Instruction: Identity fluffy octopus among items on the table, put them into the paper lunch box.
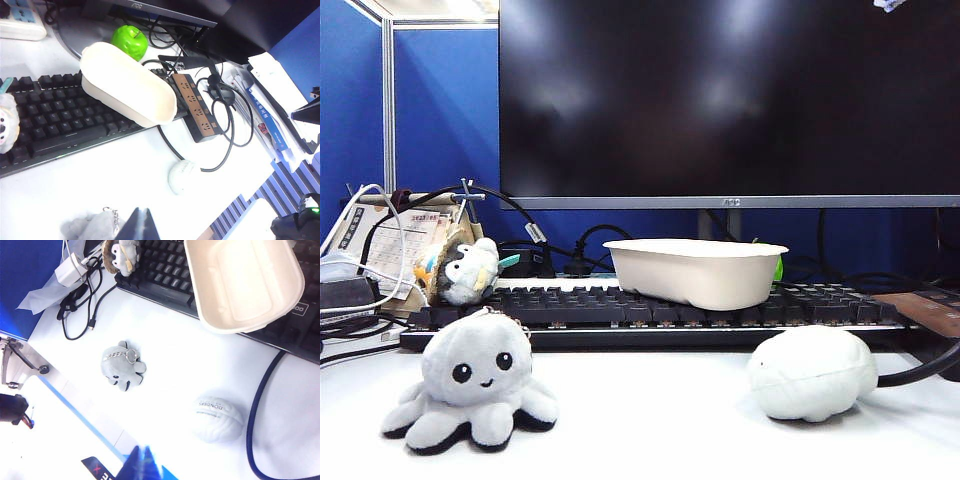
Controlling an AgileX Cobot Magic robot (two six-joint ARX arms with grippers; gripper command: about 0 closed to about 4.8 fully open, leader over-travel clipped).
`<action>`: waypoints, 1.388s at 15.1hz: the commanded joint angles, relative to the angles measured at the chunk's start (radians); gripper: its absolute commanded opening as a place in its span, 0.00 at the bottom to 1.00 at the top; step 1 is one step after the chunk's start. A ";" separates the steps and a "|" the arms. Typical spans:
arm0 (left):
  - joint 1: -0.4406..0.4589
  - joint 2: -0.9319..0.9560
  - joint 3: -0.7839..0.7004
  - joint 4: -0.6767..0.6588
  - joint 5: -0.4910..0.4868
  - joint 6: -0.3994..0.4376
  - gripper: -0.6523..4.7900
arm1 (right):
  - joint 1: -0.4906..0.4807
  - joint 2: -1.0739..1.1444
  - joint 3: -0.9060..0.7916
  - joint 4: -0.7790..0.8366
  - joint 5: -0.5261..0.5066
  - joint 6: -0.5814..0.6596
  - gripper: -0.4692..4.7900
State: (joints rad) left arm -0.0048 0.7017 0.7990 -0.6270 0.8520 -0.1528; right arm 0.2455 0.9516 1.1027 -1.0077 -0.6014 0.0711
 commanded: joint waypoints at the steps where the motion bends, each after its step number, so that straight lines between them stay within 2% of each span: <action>1: 0.001 -0.002 0.003 0.022 -0.003 0.007 0.11 | 0.019 -0.003 0.005 0.017 -0.056 0.001 0.09; 3: 0.001 -0.002 0.003 0.000 -0.003 0.007 0.11 | 0.027 0.003 0.005 0.018 -0.154 0.000 0.09; 4: 0.001 -0.002 0.003 -0.017 -0.003 0.007 0.12 | 0.038 0.004 0.005 0.021 -0.159 0.000 0.09; 5: 0.001 -0.001 0.003 -0.048 -0.007 0.007 0.12 | 0.043 0.004 0.005 0.026 -0.156 0.000 0.09; 6: 0.001 -0.001 0.003 -0.103 -0.059 0.007 0.20 | 0.043 0.004 0.005 0.033 -0.157 0.000 0.09; 7: 0.001 -0.001 0.003 -0.176 -0.158 0.007 0.28 | 0.043 0.004 0.005 0.037 -0.156 0.000 0.09; 9: 0.000 0.000 0.003 -0.256 -0.231 0.007 0.28 | 0.043 0.004 0.005 0.040 -0.120 0.001 0.09; 12: -0.018 0.000 0.003 -0.286 -0.223 0.006 0.28 | 0.043 0.010 0.005 0.035 -0.106 0.002 0.09; 14: -0.065 0.000 0.003 -0.287 -0.224 0.006 0.28 | 0.043 0.018 0.005 0.013 -0.107 0.005 0.09; 15: -0.128 0.000 0.002 -0.288 -0.227 0.002 0.28 | 0.043 0.030 0.005 -0.018 -0.103 0.004 0.09; 19: -0.315 0.032 0.001 -0.293 -0.332 0.003 0.28 | 0.042 0.040 -0.009 -0.020 -0.070 0.004 0.09; 21: -0.360 0.078 -0.010 -0.287 -0.371 0.003 0.28 | 0.042 0.040 -0.009 -0.020 -0.070 0.004 0.09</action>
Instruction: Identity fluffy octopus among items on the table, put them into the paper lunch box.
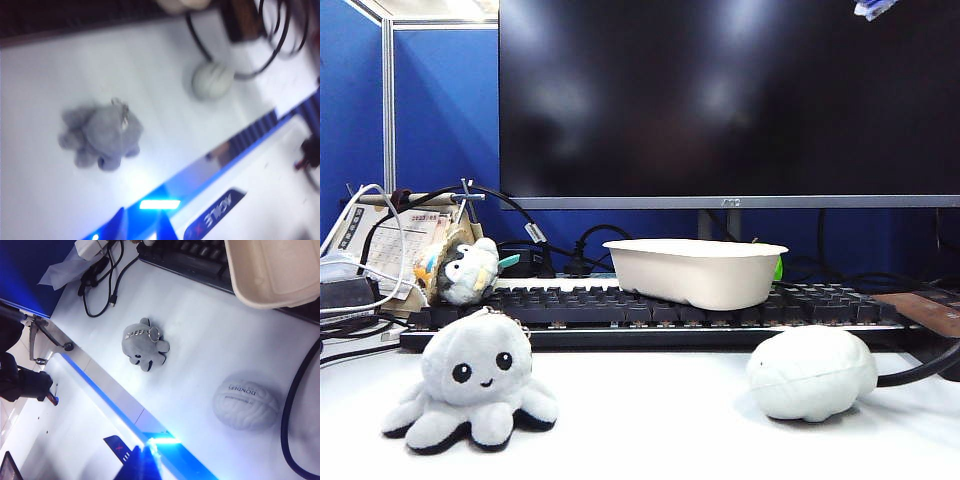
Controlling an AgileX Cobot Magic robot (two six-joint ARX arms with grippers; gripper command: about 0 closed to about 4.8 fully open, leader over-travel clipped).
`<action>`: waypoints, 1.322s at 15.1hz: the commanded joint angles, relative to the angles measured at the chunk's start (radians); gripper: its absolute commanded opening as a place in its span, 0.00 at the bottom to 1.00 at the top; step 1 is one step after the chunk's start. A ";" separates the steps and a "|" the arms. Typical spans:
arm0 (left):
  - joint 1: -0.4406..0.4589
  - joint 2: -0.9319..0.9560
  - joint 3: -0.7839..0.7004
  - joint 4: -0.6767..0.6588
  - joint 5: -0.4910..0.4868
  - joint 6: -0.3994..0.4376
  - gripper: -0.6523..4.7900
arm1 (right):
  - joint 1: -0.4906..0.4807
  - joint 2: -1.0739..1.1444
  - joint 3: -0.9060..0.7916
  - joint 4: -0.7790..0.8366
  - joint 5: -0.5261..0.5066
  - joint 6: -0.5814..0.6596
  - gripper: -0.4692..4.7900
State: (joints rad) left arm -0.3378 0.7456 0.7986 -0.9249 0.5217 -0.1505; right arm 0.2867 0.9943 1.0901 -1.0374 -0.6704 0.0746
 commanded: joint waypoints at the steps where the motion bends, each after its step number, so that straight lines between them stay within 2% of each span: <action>1: -0.047 0.066 -0.017 0.018 -0.064 0.000 0.28 | 0.001 -0.003 0.004 0.009 -0.001 0.001 0.10; 2: -0.070 0.126 -0.031 0.034 -0.085 0.000 0.28 | 0.001 -0.003 0.004 0.009 -0.002 0.001 0.17; 4: -0.083 0.191 -0.031 0.060 -0.096 -0.002 0.28 | 0.001 -0.003 0.004 0.009 -0.002 0.000 0.19; 5: -0.083 0.230 -0.031 0.109 -0.095 -0.037 0.28 | 0.001 -0.003 0.004 0.010 -0.001 0.000 0.19; 6: -0.083 0.244 -0.031 0.160 -0.077 -0.068 0.28 | 0.001 -0.003 0.004 0.010 -0.002 0.000 0.19; 9: -0.083 0.245 -0.031 0.310 0.004 -0.068 0.28 | 0.001 -0.003 0.004 0.010 -0.001 0.000 0.19; 11: -0.089 0.245 -0.031 0.352 0.037 -0.068 0.28 | 0.001 -0.003 0.004 0.009 -0.001 0.000 0.19; 12: -0.097 0.245 -0.031 0.356 0.104 -0.067 0.28 | 0.001 -0.003 0.004 0.010 -0.002 0.000 0.19; 13: -0.098 0.245 -0.031 0.357 0.108 -0.067 0.28 | 0.001 -0.003 0.004 0.010 -0.001 0.000 0.19; 17: -0.162 0.267 -0.036 0.333 -0.066 -0.062 0.28 | 0.001 -0.003 0.004 0.010 -0.001 0.000 0.19; 20: -0.175 0.351 -0.036 0.269 -0.092 -0.063 0.28 | 0.001 -0.003 0.004 0.010 -0.002 0.000 0.19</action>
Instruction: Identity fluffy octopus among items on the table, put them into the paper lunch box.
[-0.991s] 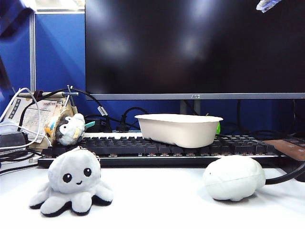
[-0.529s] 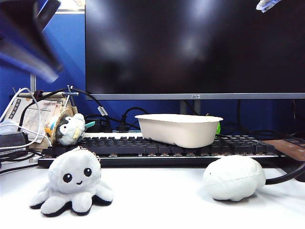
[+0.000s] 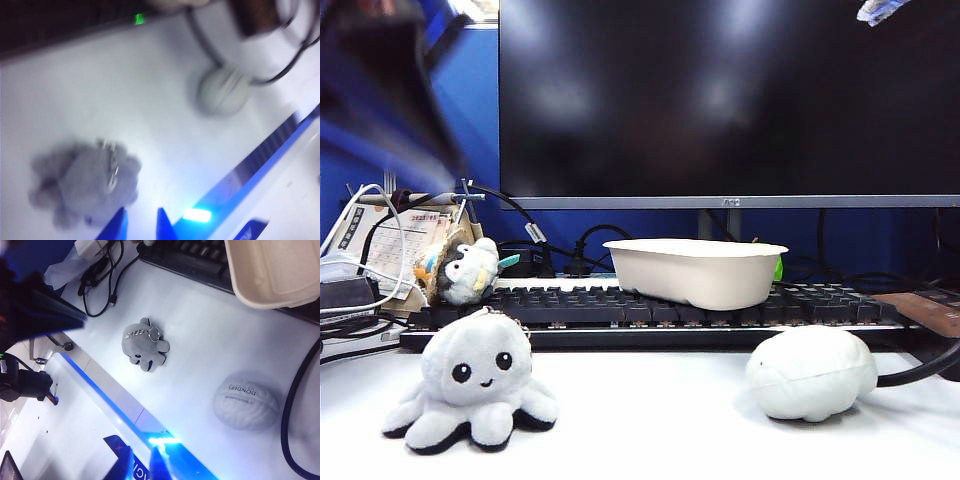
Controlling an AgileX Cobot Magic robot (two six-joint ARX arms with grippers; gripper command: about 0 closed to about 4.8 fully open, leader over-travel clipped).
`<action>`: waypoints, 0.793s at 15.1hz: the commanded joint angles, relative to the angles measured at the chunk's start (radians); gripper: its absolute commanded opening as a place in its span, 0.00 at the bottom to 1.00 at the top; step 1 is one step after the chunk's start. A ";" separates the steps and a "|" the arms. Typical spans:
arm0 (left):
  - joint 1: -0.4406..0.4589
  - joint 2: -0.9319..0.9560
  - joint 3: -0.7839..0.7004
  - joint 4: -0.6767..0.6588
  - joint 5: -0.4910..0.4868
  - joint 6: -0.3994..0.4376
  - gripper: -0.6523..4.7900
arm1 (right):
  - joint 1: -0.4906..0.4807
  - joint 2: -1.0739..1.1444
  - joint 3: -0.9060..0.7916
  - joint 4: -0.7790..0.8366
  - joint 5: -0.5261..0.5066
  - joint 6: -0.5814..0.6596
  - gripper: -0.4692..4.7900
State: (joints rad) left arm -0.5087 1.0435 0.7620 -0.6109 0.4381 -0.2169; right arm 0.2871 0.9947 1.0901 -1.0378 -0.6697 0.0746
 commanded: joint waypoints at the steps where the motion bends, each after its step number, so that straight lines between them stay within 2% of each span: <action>1: -0.008 0.080 0.001 -0.052 -0.014 0.003 0.28 | 0.001 -0.003 0.004 0.010 -0.002 0.000 0.19; 4: -0.011 0.157 0.001 -0.037 -0.013 -0.001 0.28 | 0.001 -0.003 0.004 0.009 -0.002 0.000 0.19; 7: -0.011 0.156 0.001 -0.018 -0.005 0.000 0.29 | 0.001 -0.003 0.004 0.010 -0.002 0.000 0.19; 8: -0.011 0.156 0.001 -0.014 -0.005 0.000 0.38 | 0.001 -0.003 0.004 0.010 -0.002 0.000 0.19; 9: -0.011 0.156 0.001 -0.013 -0.005 0.000 0.60 | 0.001 -0.003 0.004 0.010 -0.002 0.000 0.19; 10: -0.011 0.156 0.001 -0.008 -0.007 0.000 0.75 | 0.001 -0.003 0.004 0.010 -0.002 0.000 0.19; 12: -0.011 0.157 0.001 -0.003 -0.008 0.000 0.77 | 0.001 -0.003 0.004 0.010 -0.002 0.000 0.19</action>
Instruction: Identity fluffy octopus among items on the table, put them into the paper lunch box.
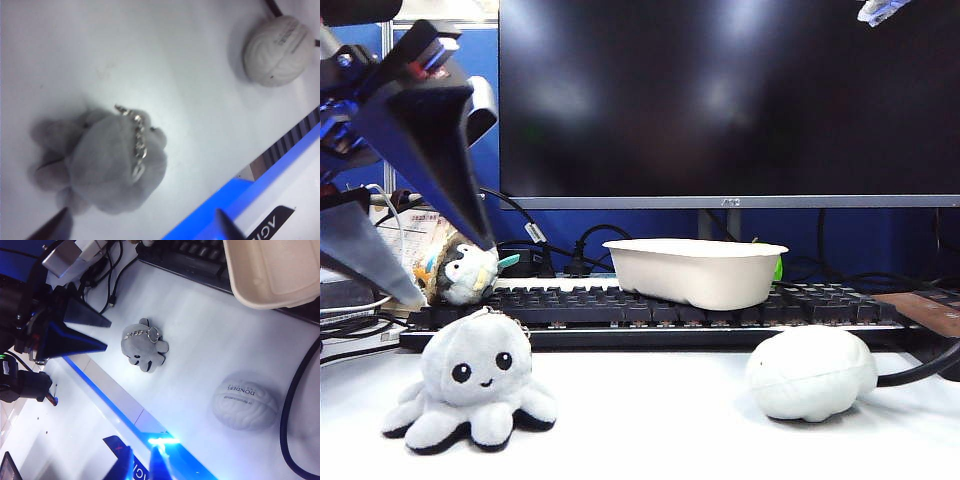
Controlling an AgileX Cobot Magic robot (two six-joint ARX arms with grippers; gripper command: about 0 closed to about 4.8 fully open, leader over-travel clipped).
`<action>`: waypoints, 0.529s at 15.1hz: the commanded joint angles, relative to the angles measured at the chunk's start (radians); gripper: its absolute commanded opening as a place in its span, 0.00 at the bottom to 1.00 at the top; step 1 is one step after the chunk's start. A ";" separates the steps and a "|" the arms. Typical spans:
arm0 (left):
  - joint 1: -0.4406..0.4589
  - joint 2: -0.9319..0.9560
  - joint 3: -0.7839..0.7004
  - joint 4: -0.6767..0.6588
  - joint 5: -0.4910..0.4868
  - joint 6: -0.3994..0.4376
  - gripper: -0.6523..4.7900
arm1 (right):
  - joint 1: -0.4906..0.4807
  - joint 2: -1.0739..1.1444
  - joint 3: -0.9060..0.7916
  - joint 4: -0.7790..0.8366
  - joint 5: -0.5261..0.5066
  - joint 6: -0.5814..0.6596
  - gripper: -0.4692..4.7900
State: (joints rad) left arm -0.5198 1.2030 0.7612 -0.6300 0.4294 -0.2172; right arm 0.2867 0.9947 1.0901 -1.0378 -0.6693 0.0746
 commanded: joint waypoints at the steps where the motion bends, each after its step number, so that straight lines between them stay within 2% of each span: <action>1: 0.000 -0.003 0.002 0.044 0.000 0.000 0.90 | 0.001 -0.003 0.004 0.010 -0.002 0.000 0.19; 4: 0.000 -0.002 0.002 0.123 -0.003 0.000 0.93 | 0.001 -0.003 0.004 0.010 -0.002 0.000 0.19; 8: -0.002 0.044 0.002 0.099 -0.006 -0.001 0.93 | 0.001 -0.003 0.004 0.010 -0.002 -0.001 0.19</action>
State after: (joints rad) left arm -0.5198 1.2388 0.7612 -0.5194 0.4248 -0.2180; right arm 0.2871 0.9947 1.0901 -1.0378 -0.6697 0.0746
